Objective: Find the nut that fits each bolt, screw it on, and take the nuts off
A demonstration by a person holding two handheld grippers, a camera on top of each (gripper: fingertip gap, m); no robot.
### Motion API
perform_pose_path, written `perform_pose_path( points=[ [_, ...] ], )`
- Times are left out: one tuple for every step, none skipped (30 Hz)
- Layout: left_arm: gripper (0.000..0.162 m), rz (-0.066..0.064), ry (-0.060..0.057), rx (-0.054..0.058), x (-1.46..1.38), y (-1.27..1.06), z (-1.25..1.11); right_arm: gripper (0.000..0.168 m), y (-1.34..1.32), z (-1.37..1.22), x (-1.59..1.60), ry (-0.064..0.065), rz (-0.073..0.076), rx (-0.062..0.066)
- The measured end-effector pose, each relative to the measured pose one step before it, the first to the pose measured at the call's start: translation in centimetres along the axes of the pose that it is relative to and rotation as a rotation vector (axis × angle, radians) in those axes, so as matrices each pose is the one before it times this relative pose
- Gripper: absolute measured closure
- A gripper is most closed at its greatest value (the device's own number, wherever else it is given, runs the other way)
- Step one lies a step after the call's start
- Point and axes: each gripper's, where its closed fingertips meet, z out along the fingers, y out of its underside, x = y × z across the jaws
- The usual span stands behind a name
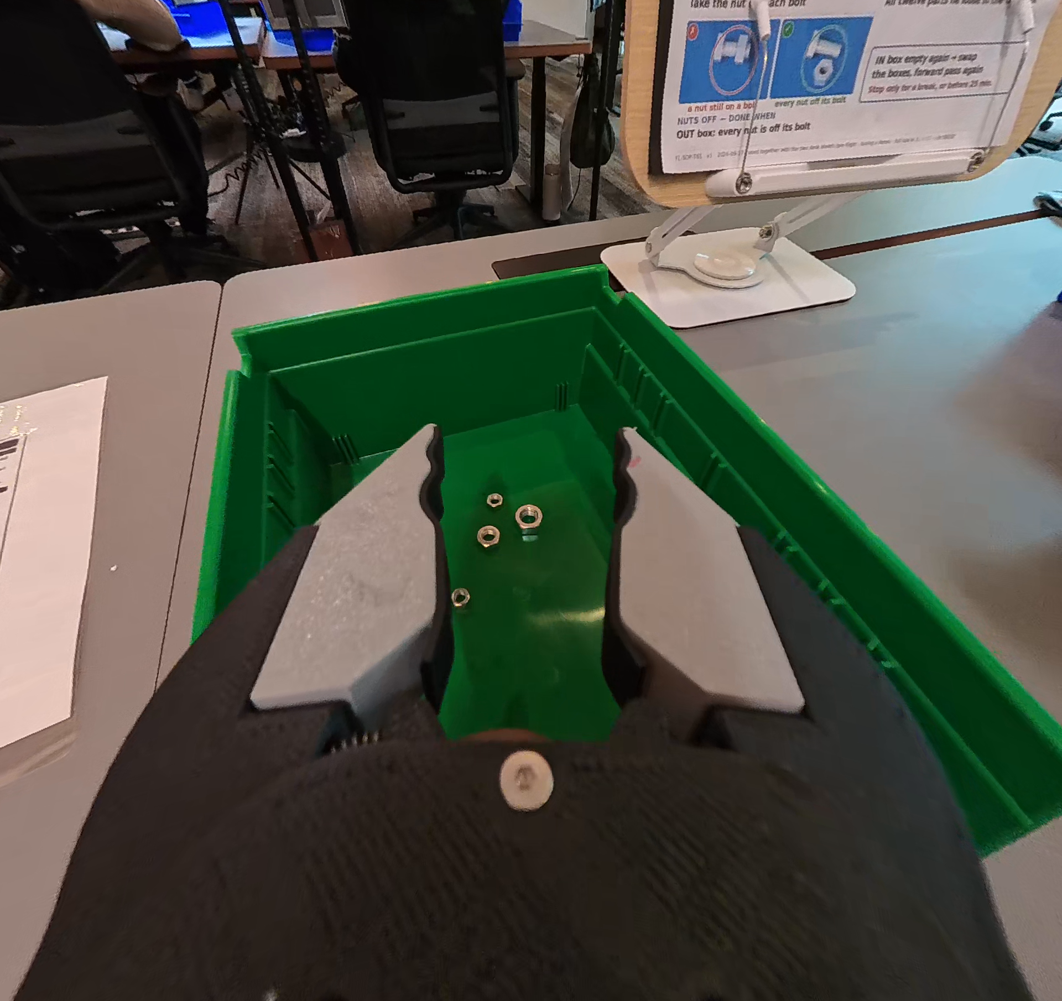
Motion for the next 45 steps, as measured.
perform_pose_path(
  points=[
    [0.104, 0.0003, 0.0037, -0.0053, 0.055, 0.114, 0.071, 0.138, 0.020, 0.010, -0.068, -0.0023, -0.0014, -0.0016],
    [0.104, -0.0007, 0.0093, -0.0132, 0.146, 0.249, 0.134, 0.138, 0.040, 0.033, -0.066, -0.0025, -0.0019, -0.0030],
    [0.104, -0.0023, 0.0133, -0.0217, 0.221, 0.400, 0.218, 0.138, 0.038, 0.027, -0.061, -0.0022, -0.0017, -0.0036],
    [0.104, -0.0008, 0.0112, -0.0205, 0.240, 0.368, 0.252, 0.138, 0.037, 0.030, -0.048, -0.0007, -0.0025, -0.0028],
    [0.105, 0.0058, 0.0033, -0.0141, 0.158, 0.293, 0.246, 0.138, 0.017, 0.017, -0.038, 0.0001, -0.0035, -0.0018],
    [0.106, 0.0110, -0.0060, -0.0127, 0.035, 0.249, 0.222, 0.139, 0.010, 0.012, -0.044, 0.0000, -0.0035, -0.0011],
    [0.106, 0.0107, -0.0108, -0.0104, -0.039, 0.122, 0.139, 0.139, 0.013, 0.009, -0.048, -0.0007, -0.0029, -0.0011],
    [0.106, 0.0076, -0.0096, 0.0012, -0.040, -0.014, 0.070, 0.139, 0.017, 0.007, -0.063, -0.0015, -0.0025, -0.0014],
    [0.106, 0.0007, -0.0009, 0.0039, 0.033, -0.058, 0.005, 0.139, 0.021, 0.014, -0.071, -0.0016, -0.0022, -0.0021],
    [0.106, -0.0050, 0.0022, 0.0042, 0.032, -0.052, -0.038, 0.139, 0.026, 0.012, -0.060, -0.0010, -0.0025, -0.0024],
    [0.106, -0.0058, 0.0038, 0.0026, 0.010, -0.037, -0.031, 0.139, 0.030, 0.025, -0.034, 0.0002, -0.0032, -0.0023],
    [0.106, -0.0059, 0.0015, 0.0016, -0.043, -0.007, -0.024, 0.140, 0.023, 0.020, -0.014, 0.0016, -0.0032, -0.0025],
    [0.106, -0.0047, 0.0017, 0.0019, -0.034, -0.017, -0.009, 0.140, 0.039, 0.038, -0.010, 0.0004, -0.0020, -0.0031],
    [0.106, -0.0029, 0.0015, 0.0030, -0.021, -0.033, -0.001, 0.140, 0.020, 0.017, -0.025, 0.0002, -0.0019, -0.0019],
    [0.106, -0.0020, 0.0007, 0.0028, -0.011, -0.026, 0.015, 0.140, -0.003, 0.001, -0.009, 0.0006, -0.0020, -0.0002],
    [0.106, 0.0000, 0.0002, 0.0034, 0.026, -0.049, 0.001, 0.140, 0.001, -0.023, -0.026, 0.0004, -0.0018, 0.0001],
    [0.106, 0.0037, 0.0015, 0.0034, 0.088, -0.046, 0.020, 0.140, 0.046, -0.029, -0.063, -0.0016, -0.0013, -0.0029],
    [0.106, 0.0071, 0.0004, 0.0011, 0.103, -0.012, 0.053, 0.140, 0.077, -0.024, -0.087, -0.0023, -0.0015, -0.0050],
    [0.106, 0.0091, -0.0057, 0.0001, 0.024, 0.012, 0.073, 0.140, 0.055, -0.021, -0.100, -0.0015, -0.0030, -0.0037],
    [0.106, 0.0100, -0.0077, 0.0012, -0.002, 0.034, 0.088, 0.140, 0.018, -0.020, -0.106, -0.0011, -0.0050, -0.0018],
    [0.106, 0.0089, -0.0021, -0.0006, 0.071, 0.076, 0.112, 0.140, 0.026, -0.004, -0.115, -0.0014, -0.0063, -0.0023],
    [0.106, 0.0042, -0.0017, -0.0042, 0.058, 0.106, 0.114, 0.140, 0.034, 0.019, -0.119, -0.0013, -0.0070, -0.0031],
    [0.106, 0.0024, 0.0002, -0.0064, 0.054, 0.095, 0.097, 0.140, 0.016, 0.021, -0.113, -0.0008, -0.0078, -0.0028],
    [0.106, 0.0040, 0.0020, -0.0025, 0.069, 0.030, 0.043, 0.140, 0.021, 0.031, -0.102, -0.0009, -0.0080, -0.0026],
    [0.106, 0.0040, 0.0080, 0.0021, 0.083, -0.013, 0.082, 0.140, 0.034, 0.050, -0.070, -0.0004, -0.0074, -0.0030],
    [0.106, 0.0017, 0.0152, 0.0003, 0.030, 0.062, 0.155, 0.141, 0.034, 0.055, -0.023, 0.0008, -0.0044, -0.0033],
    [0.106, -0.0021, 0.0152, -0.0163, -0.141, 0.297, 0.265, 0.141, 0.024, 0.051, 0.062, 0.0034, -0.0002, -0.0028],
    [0.106, -0.0008, 0.0289, -0.0473, -0.057, 0.658, 0.384, 0.141, 0.008, 0.012, 0.058, 0.0025, 0.0025, -0.0004],
    [0.106, -0.0111, 0.0276, -0.0636, -0.092, 0.682, 0.372, 0.141, -0.027, -0.039, 0.061, 0.0020, 0.0027, 0.0028],
    [0.106, -0.0108, 0.0252, -0.0450, -0.075, 0.242, 0.264, 0.141, -0.081, -0.074, 0.058, 0.0027, 0.0024, 0.0067],
    [0.107, 0.0037, 0.0222, -0.0230, -0.029, -0.191, 0.135, 0.141, -0.082, -0.084, 0.051, 0.0020, 0.0028, 0.0071],
    [0.112, 0.0220, 0.0127, -0.0209, -0.162, -0.257, 0.099, 0.141, -0.054, -0.053, 0.053, 0.0012, 0.0037, 0.0048],
    [0.119, 0.0245, -0.0007, -0.0399, -0.421, 0.043, 0.148, 0.141, -0.010, -0.022, 0.066, 0.0008, 0.0046, 0.0012],
    [0.118, 0.0143, -0.0040, -0.0636, -0.502, 0.444, 0.297, 0.141, 0.034, 0.026, 0.076, 0.0008, 0.0057, -0.0020],
    [0.117, 0.0100, 0.0141, -0.0860, -0.246, 0.785, 0.443, 0.141, 0.060, 0.046, 0.078, 0.0011, 0.0056, -0.0032],
    [0.117, 0.0054, 0.0098, -0.0828, -0.259, 0.783, 0.565, 0.141, 0.040, 0.040, 0.076, 0.0008, 0.0049, -0.0023],
    [0.115, 0.0005, 0.0017, -0.0664, -0.278, 0.616, 0.626, 0.141, 0.004, 0.004, 0.076, 0.0014, 0.0040, 0.0009],
    [0.115, 0.0047, 0.0016, -0.0494, -0.154, 0.397, 0.608, 0.141, -0.061, -0.039, 0.045, 0.0006, 0.0022, 0.0056],
    [0.115, 0.0074, -0.0082, -0.0248, -0.185, 0.103, 0.499, 0.141, -0.134, -0.087, 0.004, -0.0013, -0.0007, 0.0110],
    [0.115, 0.0078, -0.0097, -0.0051, -0.124, -0.081, 0.377, 0.141, -0.172, -0.130, -0.006, -0.0009, -0.0034, 0.0150],
    [0.115, 0.0039, -0.0047, 0.0074, -0.048, -0.163, 0.263, 0.141, -0.193, -0.125, 0.012, 0.0017, -0.0040, 0.0160],
    [0.116, -0.0034, -0.0069, 0.0166, -0.134, -0.187, 0.171, 0.141, -0.181, -0.097, 0.013, 0.0004, -0.0023, 0.0143],
    [0.117, -0.0047, -0.0104, 0.0062, -0.240, 0.003, 0.134, 0.141, -0.099, -0.032, 0.032, -0.0006, 0.0010, 0.0081],
    [0.116, 0.0075, -0.0140, -0.0160, -0.305, 0.338, 0.159, 0.141, 0.026, 0.064, 0.024, -0.0042, 0.0037, -0.0013],
    [0.116, 0.0138, -0.0197, -0.0209, -0.372, 0.462, 0.212, 0.140, 0.081, 0.136, 0.018, -0.0061, 0.0044, -0.0076]
  ],
)
